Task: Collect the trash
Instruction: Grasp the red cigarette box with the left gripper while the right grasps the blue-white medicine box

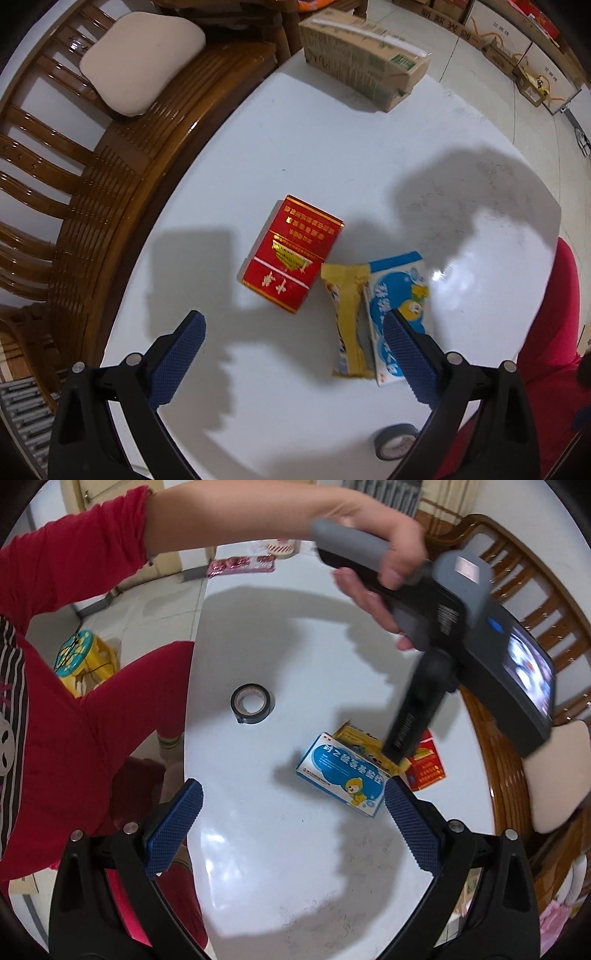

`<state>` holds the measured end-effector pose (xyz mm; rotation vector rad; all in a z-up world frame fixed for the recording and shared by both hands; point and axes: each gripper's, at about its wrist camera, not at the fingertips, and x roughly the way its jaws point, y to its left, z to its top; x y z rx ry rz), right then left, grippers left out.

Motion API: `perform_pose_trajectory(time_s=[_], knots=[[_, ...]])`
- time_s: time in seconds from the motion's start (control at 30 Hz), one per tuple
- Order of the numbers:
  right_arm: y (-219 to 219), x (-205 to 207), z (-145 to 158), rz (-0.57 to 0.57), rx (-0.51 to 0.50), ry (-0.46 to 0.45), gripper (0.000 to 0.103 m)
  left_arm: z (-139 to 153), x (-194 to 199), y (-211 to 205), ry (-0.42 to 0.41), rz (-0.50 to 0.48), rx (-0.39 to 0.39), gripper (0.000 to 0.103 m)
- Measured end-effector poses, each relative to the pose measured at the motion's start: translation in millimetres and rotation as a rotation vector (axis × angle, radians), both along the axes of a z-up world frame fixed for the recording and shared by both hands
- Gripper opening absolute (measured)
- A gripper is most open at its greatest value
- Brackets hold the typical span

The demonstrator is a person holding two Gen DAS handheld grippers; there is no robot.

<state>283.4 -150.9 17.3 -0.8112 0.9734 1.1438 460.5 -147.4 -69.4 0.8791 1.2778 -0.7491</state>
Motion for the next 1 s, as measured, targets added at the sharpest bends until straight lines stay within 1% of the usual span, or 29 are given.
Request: perform_pose_trajectory(time_s=[0.17, 0.27, 0.4, 0.57, 0.73, 0.8, 0.83, 0.87, 1.0], knots=[[8.6, 6.0, -25.0, 0.051, -0.025, 0.042, 0.096, -18.1, 9.9, -4.7, 0.028, -0.02, 0.004, 0.094], [12.7, 12.4, -38.8, 0.058, -0.038, 0.059, 0.096, -29.3, 13.9, -11.9, 0.04, -0.031, 0.014, 0.094], [18.3, 19.3, -47.7, 0.082, -0.042, 0.076, 0.096, -41.6, 18.4, -20.6, 0.054, -0.053, 0.017, 0.094], [27.7, 24.4, -61.8, 0.132, -0.082, 0.077, 0.096, -58.1, 26.4, -27.2, 0.073, -0.07, 0.036, 0.094], [38.1, 35.6, -80.3, 0.189, -0.12, 0.134, 0.097, -68.3, 34.6, -29.6, 0.104, -0.089, 0.033, 0.094], [42.1, 41.7, -90.4, 0.201, -0.143, 0.139, 0.096, -72.0, 36.4, -30.3, 0.112, -0.099, 0.035, 0.093], [43.9, 44.4, -94.4, 0.206, -0.152, 0.14, 0.096, -74.9, 37.6, -30.5, 0.09, -0.102, 0.054, 0.093], [44.9, 46.5, -97.8, 0.212, -0.161, 0.141, 0.096, -79.7, 41.9, -29.5, 0.089, -0.098, 0.073, 0.093], [47.7, 55.2, -106.4, 0.239, -0.196, 0.121, 0.096, -91.4, 55.4, -23.7, 0.131, -0.066, 0.081, 0.094]])
